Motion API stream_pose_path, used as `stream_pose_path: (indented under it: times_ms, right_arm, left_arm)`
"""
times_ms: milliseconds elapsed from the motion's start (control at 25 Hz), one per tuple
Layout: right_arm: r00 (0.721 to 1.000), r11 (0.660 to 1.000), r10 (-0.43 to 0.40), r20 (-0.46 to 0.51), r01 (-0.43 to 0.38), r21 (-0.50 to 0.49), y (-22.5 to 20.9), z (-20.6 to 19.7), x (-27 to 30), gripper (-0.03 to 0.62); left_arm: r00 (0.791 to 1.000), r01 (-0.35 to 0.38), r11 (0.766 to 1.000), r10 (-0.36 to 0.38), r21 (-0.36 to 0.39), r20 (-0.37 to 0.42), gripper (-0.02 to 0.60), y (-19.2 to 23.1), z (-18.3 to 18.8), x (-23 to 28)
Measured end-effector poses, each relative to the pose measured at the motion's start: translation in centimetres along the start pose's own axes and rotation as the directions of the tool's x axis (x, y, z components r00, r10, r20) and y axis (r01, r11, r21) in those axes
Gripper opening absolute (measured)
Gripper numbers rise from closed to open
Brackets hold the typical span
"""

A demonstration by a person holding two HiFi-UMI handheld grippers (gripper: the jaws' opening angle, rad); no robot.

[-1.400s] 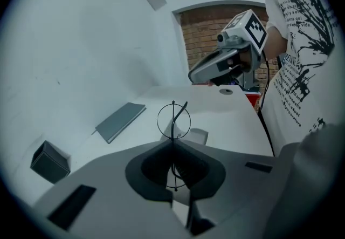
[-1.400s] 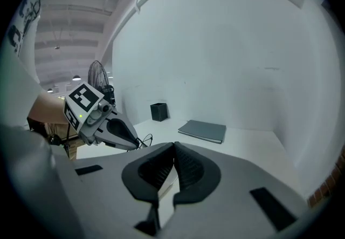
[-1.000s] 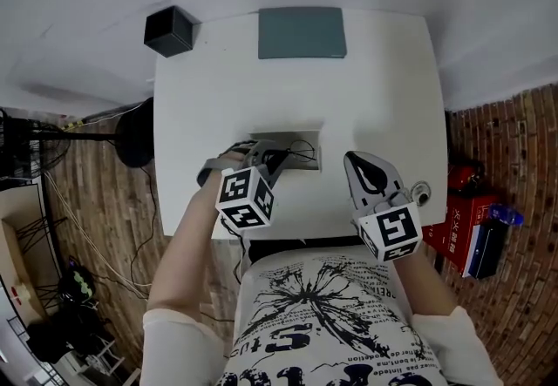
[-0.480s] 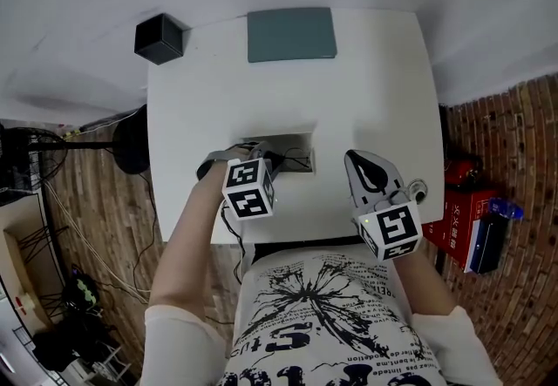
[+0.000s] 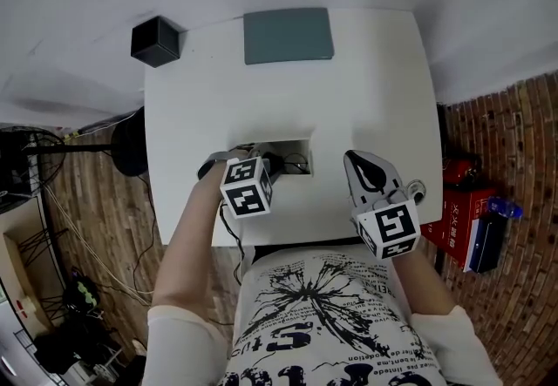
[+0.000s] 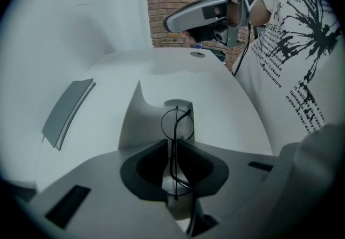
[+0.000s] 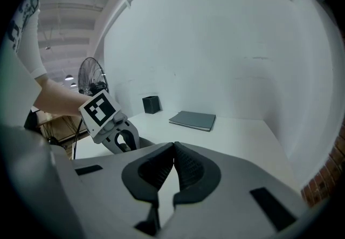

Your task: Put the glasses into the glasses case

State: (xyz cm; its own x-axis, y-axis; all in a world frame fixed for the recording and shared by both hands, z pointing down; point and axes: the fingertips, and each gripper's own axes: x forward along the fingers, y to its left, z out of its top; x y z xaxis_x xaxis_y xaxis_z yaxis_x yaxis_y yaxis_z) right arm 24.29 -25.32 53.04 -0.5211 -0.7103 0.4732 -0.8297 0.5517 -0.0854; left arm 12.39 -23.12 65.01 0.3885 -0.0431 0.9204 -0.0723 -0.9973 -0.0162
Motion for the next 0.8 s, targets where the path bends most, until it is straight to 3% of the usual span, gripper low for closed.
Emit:
stream_pose_path:
  times_ms: [200,360,480,600,800]
  right_arm:
    - [1.0,1.0,-0.025,-0.016,0.025,-0.007,-0.4,0.2,0.1,0.015]
    - [1.0,1.0,-0.026,-0.014,0.026,-0.011,0.2,1.2,0.1,0.015]
    - [1.0,0.999,-0.018,0.0,0.018,-0.03,1.4,2.6,-0.2,0.015]
    - [1.0,0.999,-0.015,0.019,0.016,-0.049,2.6,4.1,-0.2,0.015]
    - [0.999,0.997,-0.026,0.046,0.029,-0.066,4.4,6.3,-0.4,0.015]
  left_arm:
    - [0.997,0.011,0.994,-0.002,-0.113,0.072,0.132,0.5,0.7,-1.3]
    - [0.979,-0.034,0.976,0.077,-0.216,0.19,0.138,1.2,1.9,-4.0]
    - [0.951,-0.097,0.949,0.178,-0.3,0.255,0.144,1.7,2.0,-6.5]
    - [0.919,-0.179,0.924,0.279,-0.337,0.278,0.146,2.0,1.5,-9.0]
    - [0.837,-0.269,0.869,0.425,-0.416,0.346,0.13,2.1,1.3,-13.8]
